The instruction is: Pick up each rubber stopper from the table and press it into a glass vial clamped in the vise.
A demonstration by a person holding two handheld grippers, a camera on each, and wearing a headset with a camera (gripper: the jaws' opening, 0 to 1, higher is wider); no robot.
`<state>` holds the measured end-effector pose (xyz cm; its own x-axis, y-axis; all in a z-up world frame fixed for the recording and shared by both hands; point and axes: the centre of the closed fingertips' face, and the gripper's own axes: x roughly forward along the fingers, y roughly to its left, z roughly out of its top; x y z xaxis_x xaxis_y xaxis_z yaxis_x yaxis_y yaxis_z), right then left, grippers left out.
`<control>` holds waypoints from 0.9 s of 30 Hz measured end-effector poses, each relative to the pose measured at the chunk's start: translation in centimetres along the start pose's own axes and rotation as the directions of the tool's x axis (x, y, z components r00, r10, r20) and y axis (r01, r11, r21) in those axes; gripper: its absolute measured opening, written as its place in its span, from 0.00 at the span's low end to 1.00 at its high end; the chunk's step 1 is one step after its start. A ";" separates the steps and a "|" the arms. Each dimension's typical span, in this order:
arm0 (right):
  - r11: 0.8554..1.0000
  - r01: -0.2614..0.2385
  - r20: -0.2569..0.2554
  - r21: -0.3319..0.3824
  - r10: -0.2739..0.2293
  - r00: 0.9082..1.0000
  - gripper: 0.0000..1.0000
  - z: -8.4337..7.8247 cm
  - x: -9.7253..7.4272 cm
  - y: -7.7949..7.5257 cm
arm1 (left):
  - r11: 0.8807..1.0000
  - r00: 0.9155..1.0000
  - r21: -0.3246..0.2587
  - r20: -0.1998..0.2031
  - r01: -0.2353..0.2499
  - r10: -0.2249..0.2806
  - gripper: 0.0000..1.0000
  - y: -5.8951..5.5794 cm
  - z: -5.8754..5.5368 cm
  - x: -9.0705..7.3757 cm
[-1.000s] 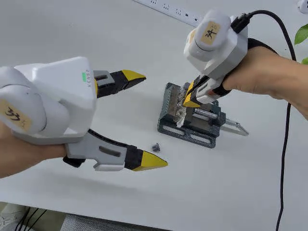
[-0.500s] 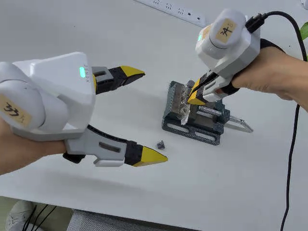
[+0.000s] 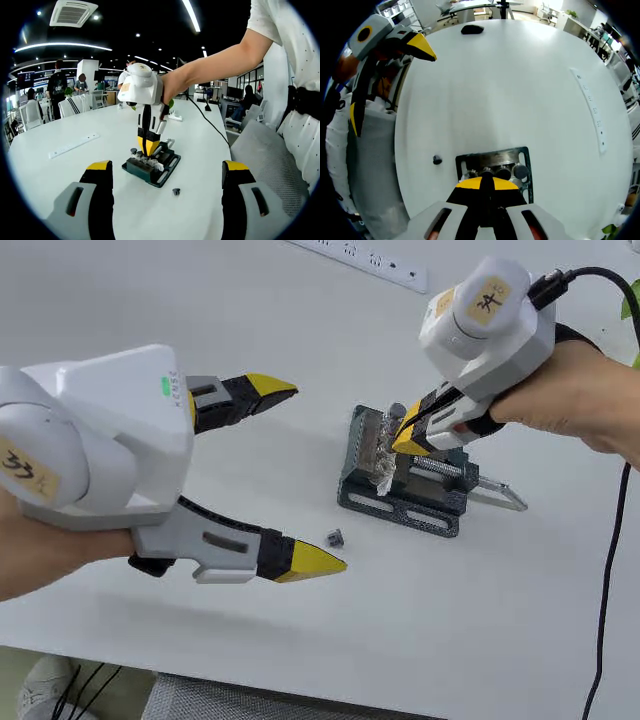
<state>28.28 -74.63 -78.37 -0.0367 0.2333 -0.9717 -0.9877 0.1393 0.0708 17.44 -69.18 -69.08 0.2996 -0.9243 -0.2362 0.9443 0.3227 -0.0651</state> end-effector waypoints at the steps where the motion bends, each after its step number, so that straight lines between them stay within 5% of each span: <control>1: 1.000 0.000 0.005 0.004 0.000 1.000 0.01 0.0 -0.1 0.0 | 1.000 1.000 0.000 -0.001 0.000 0.000 0.89 -0.1 0.2 0.1; 27: 0.998 0.049 0.095 0.040 -0.053 0.994 0.12 -0.5 -1.8 -0.1 | 1.000 1.000 0.017 -0.024 0.019 -0.018 0.90 0.0 0.0 -0.3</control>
<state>28.36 -75.54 -76.69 0.0298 0.3157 -0.9484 -0.9815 0.1888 0.0320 17.38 -68.93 -68.99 0.2791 -0.9249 -0.2580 0.9518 0.3021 -0.0533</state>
